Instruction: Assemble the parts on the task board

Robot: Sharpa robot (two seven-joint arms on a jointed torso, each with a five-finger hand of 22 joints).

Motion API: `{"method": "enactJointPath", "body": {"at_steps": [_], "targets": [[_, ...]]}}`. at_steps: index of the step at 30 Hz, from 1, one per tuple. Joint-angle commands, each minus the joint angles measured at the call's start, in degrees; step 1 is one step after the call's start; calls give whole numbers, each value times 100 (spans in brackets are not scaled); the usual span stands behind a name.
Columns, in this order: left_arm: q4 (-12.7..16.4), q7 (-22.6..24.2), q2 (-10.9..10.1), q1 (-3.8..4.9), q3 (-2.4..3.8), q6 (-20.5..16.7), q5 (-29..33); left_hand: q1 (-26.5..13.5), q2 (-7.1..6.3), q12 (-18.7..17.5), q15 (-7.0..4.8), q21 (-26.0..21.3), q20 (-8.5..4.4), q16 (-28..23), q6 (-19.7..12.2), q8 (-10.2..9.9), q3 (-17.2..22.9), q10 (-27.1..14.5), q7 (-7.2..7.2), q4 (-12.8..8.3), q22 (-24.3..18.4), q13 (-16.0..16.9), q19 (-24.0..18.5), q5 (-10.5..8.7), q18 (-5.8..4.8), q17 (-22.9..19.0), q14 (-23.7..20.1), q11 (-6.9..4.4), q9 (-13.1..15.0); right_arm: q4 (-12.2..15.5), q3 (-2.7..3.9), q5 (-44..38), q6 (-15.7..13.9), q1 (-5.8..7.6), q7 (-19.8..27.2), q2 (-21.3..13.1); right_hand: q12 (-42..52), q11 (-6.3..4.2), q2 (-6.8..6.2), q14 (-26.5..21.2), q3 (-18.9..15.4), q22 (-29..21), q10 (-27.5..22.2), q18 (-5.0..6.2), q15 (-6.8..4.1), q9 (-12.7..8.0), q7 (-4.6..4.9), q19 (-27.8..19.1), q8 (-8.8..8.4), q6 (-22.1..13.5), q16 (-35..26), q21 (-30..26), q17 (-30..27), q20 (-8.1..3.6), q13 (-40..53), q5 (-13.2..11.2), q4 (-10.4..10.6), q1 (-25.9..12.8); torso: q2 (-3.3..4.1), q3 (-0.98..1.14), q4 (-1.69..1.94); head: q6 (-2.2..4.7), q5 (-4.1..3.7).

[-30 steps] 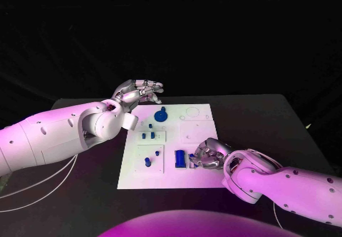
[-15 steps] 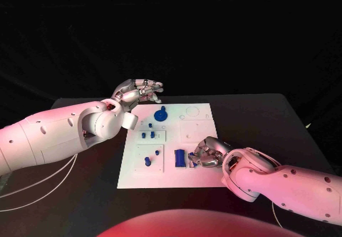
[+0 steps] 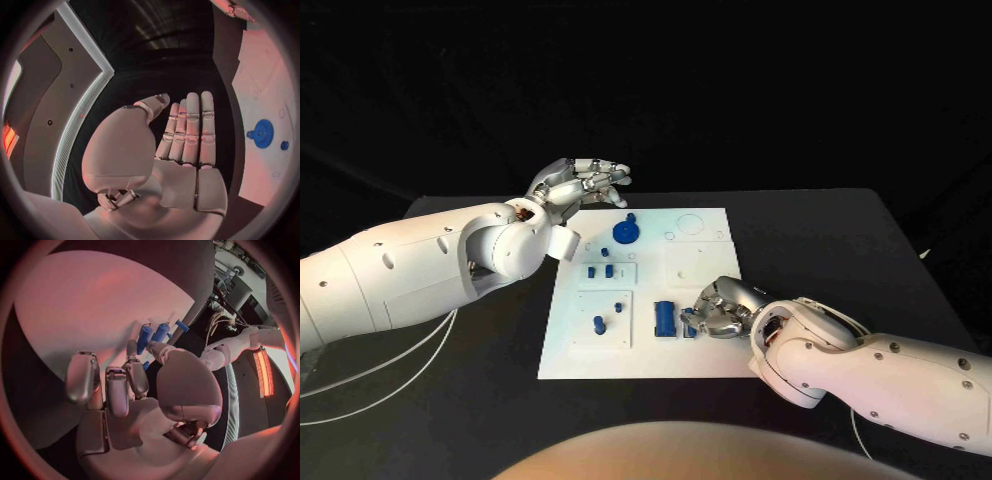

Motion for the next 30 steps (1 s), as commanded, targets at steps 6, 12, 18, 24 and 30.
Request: {"method": "enactJointPath", "body": {"at_steps": [6,12,18,24,30], "targets": [[13,12,4,4,3,87,17,-10,55,-26,10,-29,38,-17,-6,-33,-33,-3,40,-4,-5,8,-2,22,65,5,-28,28,10,59,-2,-96,148,-8,8,-15,17,9,-38,485,-184,761,30,-45,-37,-32,42,19,-17,29,-10,-44,922,-31,309,-281,218,-194,-2,4,-6,-5,10],[10,10,4,4,3,81,17,-14,58,-28,12,-31,39,-16,-6,-34,-34,-4,40,0,-6,9,-1,23,65,7,-29,29,10,83,-2,-100,151,-8,29,-29,10,12,-110,484,-423,767,30,-45,-36,-43,45,22,-11,38,-11,-55,920,-31,316,-147,363,-304,-1,6,-4,-11,13],[9,9,6,4,3,77,17,-19,60,-30,12,-33,40,-16,-7,-34,-36,-6,41,4,-7,9,-1,23,64,9,-30,30,10,78,-2,-100,124,-8,40,-40,8,8,-80,484,-626,769,31,-43,-38,-54,39,22,-9,42,-12,-74,920,-33,324,-294,402,-421,-3,5,-7,-11,15],[7,9,6,4,3,77,17,-22,66,-31,13,-34,40,-16,-8,-35,-35,-7,41,9,-8,10,-1,24,64,10,-30,31,10,94,-2,-115,97,-8,67,-100,5,3,-23,485,-723,774,32,-44,-42,-59,32,26,-7,42,-11,-72,924,-36,327,-219,395,-475,-2,5,-3,-14,13],[8,7,-5,4,3,76,17,-22,66,-31,13,-34,40,-16,-8,-35,-35,-7,41,9,-8,10,-1,24,64,10,-30,31,10,222,-2,-98,147,-7,263,-309,3,-1,-3,486,-798,779,33,-44,-47,-65,29,26,-5,28,-8,-86,933,-40,336,-250,318,-196,-4,3,-4,-6,19]]}}
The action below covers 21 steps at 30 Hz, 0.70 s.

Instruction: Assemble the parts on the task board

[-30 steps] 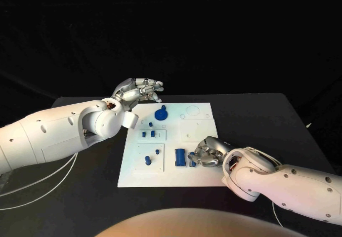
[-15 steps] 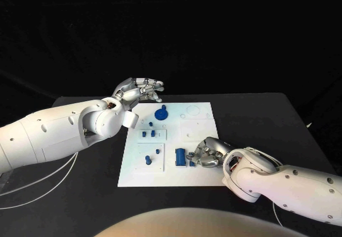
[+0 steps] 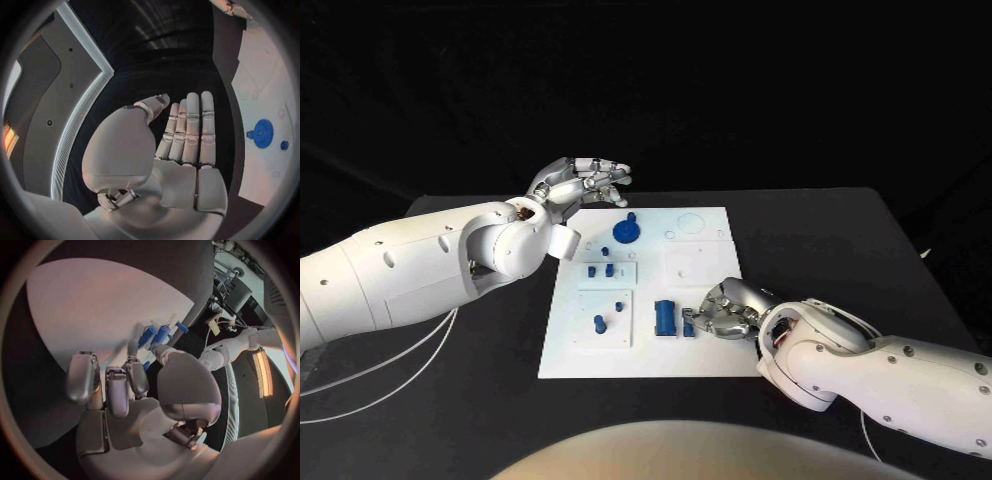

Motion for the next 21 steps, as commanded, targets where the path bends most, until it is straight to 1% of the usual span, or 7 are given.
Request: {"method": "enactJointPath", "body": {"at_steps": [1,5,9,13,17,21], "targets": [[12,27,-3,3,3,77,17,1,43,-32,13,-38,40,-16,-8,-35,-35,-7,41,9,-10,5,-1,24,64,6,-31,31,6,105,1,-60,93,-3,243,-108,1,-2,-8,487,-44,779,33,-45,-47,-10,18,7,-22,0,-7,-33,938,-19,338,-43,-11,115,-1,-2,-1,10,7],[14,28,-9,3,3,77,17,1,43,-32,13,-38,40,-16,-8,-35,-35,-7,41,9,-10,5,-1,24,64,6,-31,31,6,255,1,-91,147,-4,351,-250,-5,0,-48,492,-98,791,31,-50,-45,-16,21,15,-25,-9,2,-12,964,-19,339,-75,-46,248,-1,0,-7,16,20],[12,30,-11,3,3,80,17,1,43,-32,13,-38,40,-16,-8,-35,-35,-7,41,9,-10,5,-1,24,64,6,-31,31,6,347,0,-103,228,-13,404,-336,-11,0,-67,494,-126,796,28,-51,-44,-20,21,18,-26,-10,6,-6,975,-18,337,-92,-67,327,-8,0,-13,26,18],[7,31,-7,3,3,82,17,1,43,-32,13,-38,40,-16,-8,-35,-35,-7,41,9,-10,5,-1,24,64,6,-31,31,6,377,-1,-105,271,-25,425,-363,-3,0,-73,496,-134,800,33,-53,-44,-22,21,21,-26,-10,10,3,987,-18,344,-100,-73,352,-9,0,-14,33,12],[3,31,-3,3,3,85,17,1,43,-32,13,-38,40,-16,-8,-35,-35,-7,41,9,-10,5,-1,24,64,6,-31,31,6,377,-1,-103,316,-33,432,-362,-3,0,-73,496,-134,800,33,-53,-44,-22,21,21,-26,-10,10,3,987,-18,344,-100,-73,352,-1,1,5,45,-6],[1,31,-2,2,3,84,17,1,43,-32,13,-38,40,-16,-8,-35,-35,-7,41,9,-10,5,-1,24,64,6,-31,31,6,338,-2,-103,343,-38,425,-337,3,1,-76,496,-141,801,36,-54,-44,-22,21,22,-26,-9,10,6,987,-18,348,-107,-74,360,2,-3,6,49,-10]]}}
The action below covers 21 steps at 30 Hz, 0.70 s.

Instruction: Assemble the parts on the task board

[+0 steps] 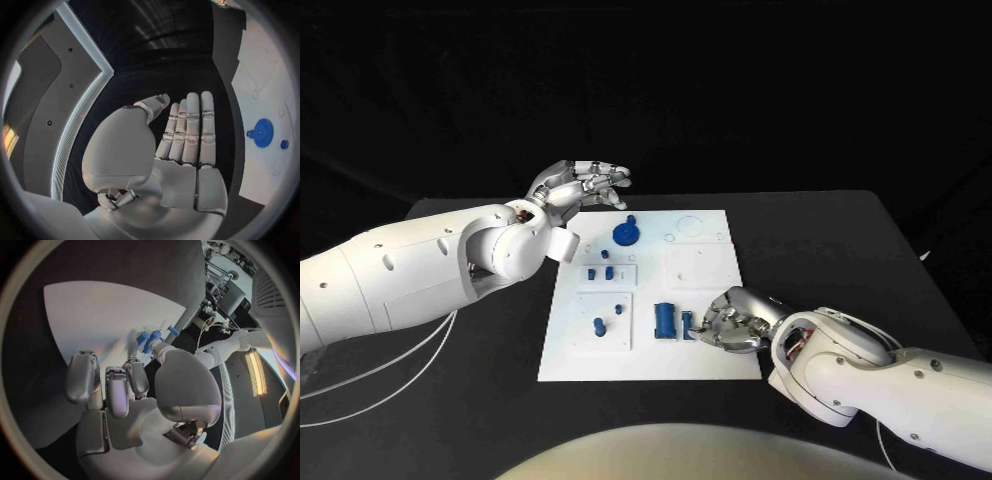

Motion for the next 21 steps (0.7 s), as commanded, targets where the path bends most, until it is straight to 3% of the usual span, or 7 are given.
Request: {"method": "enactJointPath", "body": {"at_steps": [1,5,15,17,21], "targets": [[5,33,9,3,3,84,17,0,43,-32,13,-38,40,-16,-8,-35,-35,-7,41,9,-5,6,-1,24,64,8,-30,31,7,-35,0,-71,165,-10,81,29,5,0,-15,496,-44,803,37,-54,-44,-8,21,23,-25,-8,9,8,984,-18,351,-27,-8,69,10,-4,6,5,-8],[9,32,12,2,3,87,17,0,43,-32,13,-38,40,-16,-8,-35,-35,-7,41,9,-5,6,-1,24,64,8,-30,31,7,-96,-1,-90,218,-13,62,74,4,-1,-5,497,-45,806,37,-55,-44,-9,19,25,-24,-6,11,14,989,-18,351,-32,-12,97,16,-5,12,11,-42],[13,31,7,3,3,83,17,-2,58,-38,14,-46,42,-15,-10,-36,-34,-11,39,16,-10,9,3,25,65,15,-33,30,9,-244,-5,-185,321,-31,-56,166,15,-8,46,497,-38,816,44,-57,-49,-22,10,30,-26,-4,11,21,991,-20,365,-48,-68,297,11,-3,6,-15,-33],[14,31,6,3,3,83,17,-2,58,-38,14,-46,42,-15,-10,-36,-34,-11,39,16,-10,9,3,25,65,15,-33,30,9,-281,-5,-209,313,-33,-94,169,26,-9,123,498,-17,825,53,-57,-48,-39,9,35,-30,2,12,24,994,-23,379,-344,-57,391,8,-6,4,-12,-41],[14,31,3,3,3,82,17,-2,58,-38,14,-46,42,-15,-10,-36,-34,-11,39,16,-10,9,3,25,65,15,-33,30,9,-342,-5,-244,304,-35,-144,159,44,-12,129,498,-8,826,63,-58,-51,-41,4,36,-29,5,13,24,998,-22,393,-352,-67,419,5,-4,4,-14,-46]]}}
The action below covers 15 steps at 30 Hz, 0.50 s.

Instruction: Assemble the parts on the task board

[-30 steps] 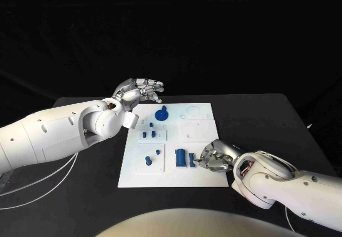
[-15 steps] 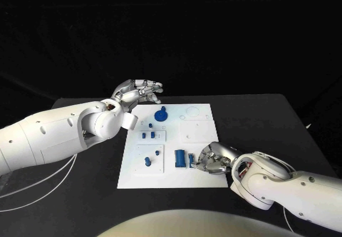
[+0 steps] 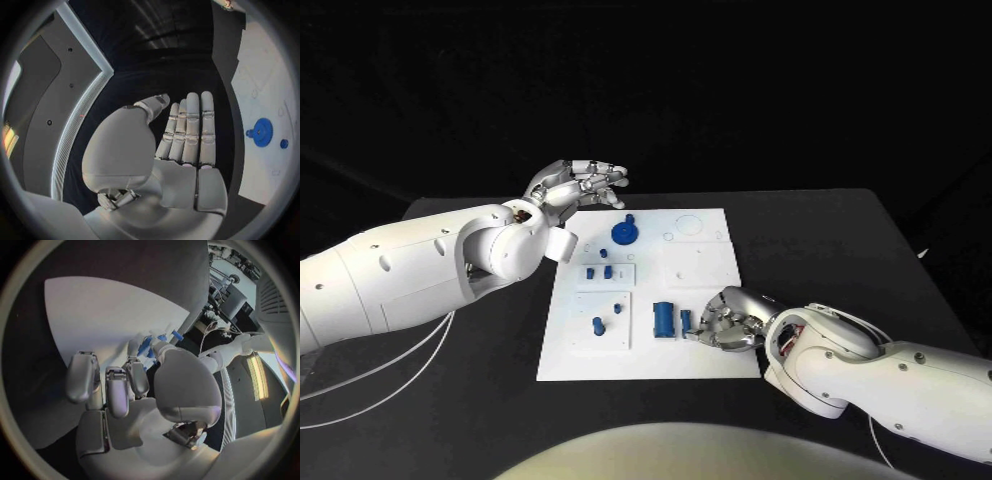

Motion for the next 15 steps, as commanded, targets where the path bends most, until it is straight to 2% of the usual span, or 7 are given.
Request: {"method": "enactJointPath", "body": {"at_steps": [1,6,15], "targets": [[12,34,4,3,3,81,17,-2,59,-38,14,-8,42,-15,-10,-36,-34,-11,39,16,-5,10,2,25,65,5,-33,30,10,-61,-7,-146,93,-12,-140,-14,20,10,-15,498,10,828,42,-59,-51,-6,4,36,-29,5,13,24,998,-22,394,-20,-23,50,-6,1,-3,-2,-6],[8,34,2,3,3,82,17,-2,59,-38,14,-8,42,-15,-10,-36,-34,-11,39,16,-5,10,2,25,65,5,-33,30,10,-69,-7,-143,57,-12,-122,-21,44,7,-4,500,21,831,55,-60,-53,-8,1,38,-26,11,16,28,1007,-22,413,-13,-30,74,-8,10,-7,-2,-6],[5,35,2,3,3,85,17,-2,59,-38,14,-8,42,-15,-10,-36,-34,-11,39,16,-5,10,2,25,65,5,-33,30,10,30,-5,-100,-114,-12,10,-72,46,12,-18,497,-3,827,58,-56,-53,-12,10,33,-25,16,11,8,993,-22,415,1,7,39,-5,9,-1,6,-14]]}}
